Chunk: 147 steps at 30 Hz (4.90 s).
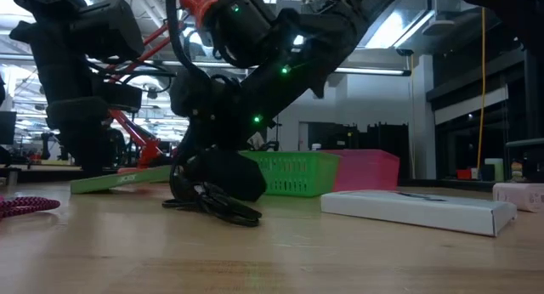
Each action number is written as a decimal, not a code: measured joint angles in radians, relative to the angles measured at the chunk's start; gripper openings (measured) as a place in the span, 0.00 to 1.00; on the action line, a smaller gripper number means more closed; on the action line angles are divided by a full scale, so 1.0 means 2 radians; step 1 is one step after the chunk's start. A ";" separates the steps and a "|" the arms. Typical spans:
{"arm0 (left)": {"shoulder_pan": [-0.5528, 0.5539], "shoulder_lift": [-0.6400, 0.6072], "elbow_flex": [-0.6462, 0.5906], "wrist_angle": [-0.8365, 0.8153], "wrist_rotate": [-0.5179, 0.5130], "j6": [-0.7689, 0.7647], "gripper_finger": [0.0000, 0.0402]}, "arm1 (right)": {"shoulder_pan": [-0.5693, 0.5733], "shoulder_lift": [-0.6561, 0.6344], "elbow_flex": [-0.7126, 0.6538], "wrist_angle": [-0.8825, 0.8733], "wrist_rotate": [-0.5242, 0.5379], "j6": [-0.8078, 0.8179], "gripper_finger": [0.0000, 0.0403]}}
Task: Pick and place items into bin
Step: Put the left card reader box into the black bin
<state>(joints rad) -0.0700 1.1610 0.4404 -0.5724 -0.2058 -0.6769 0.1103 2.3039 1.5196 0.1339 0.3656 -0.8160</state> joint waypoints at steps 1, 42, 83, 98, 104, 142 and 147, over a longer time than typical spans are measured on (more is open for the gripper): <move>0.000 0.000 0.000 0.000 0.000 0.000 0.01 | 0.000 0.000 0.000 0.003 0.000 -0.003 0.43; 0.000 -0.031 -0.002 0.012 -0.014 0.024 0.01 | 0.002 -0.002 0.001 0.012 -0.031 -0.027 0.03; -0.067 -0.258 0.000 0.074 -0.098 0.207 0.01 | -0.036 -0.163 -0.004 -0.187 -0.004 0.112 0.03; -0.089 -0.258 0.000 0.109 -0.139 0.258 0.01 | -0.058 -0.242 -0.127 -0.061 -0.019 0.131 0.03; -0.089 -0.255 0.001 0.134 -0.162 0.263 0.01 | -0.060 -0.308 -0.232 0.046 -0.028 0.140 0.03; 0.022 -0.238 -0.078 0.397 -0.106 0.407 0.01 | -0.054 -0.340 -0.260 0.015 0.128 0.220 0.03; 0.037 -0.238 -0.078 0.404 -0.109 0.410 0.01 | -0.055 -0.296 -0.186 -0.068 0.140 0.222 0.03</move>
<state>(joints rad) 0.0038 0.6849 0.2848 0.2356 -0.4237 0.1423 0.0010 1.7128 1.1474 -0.0019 0.6451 -0.3716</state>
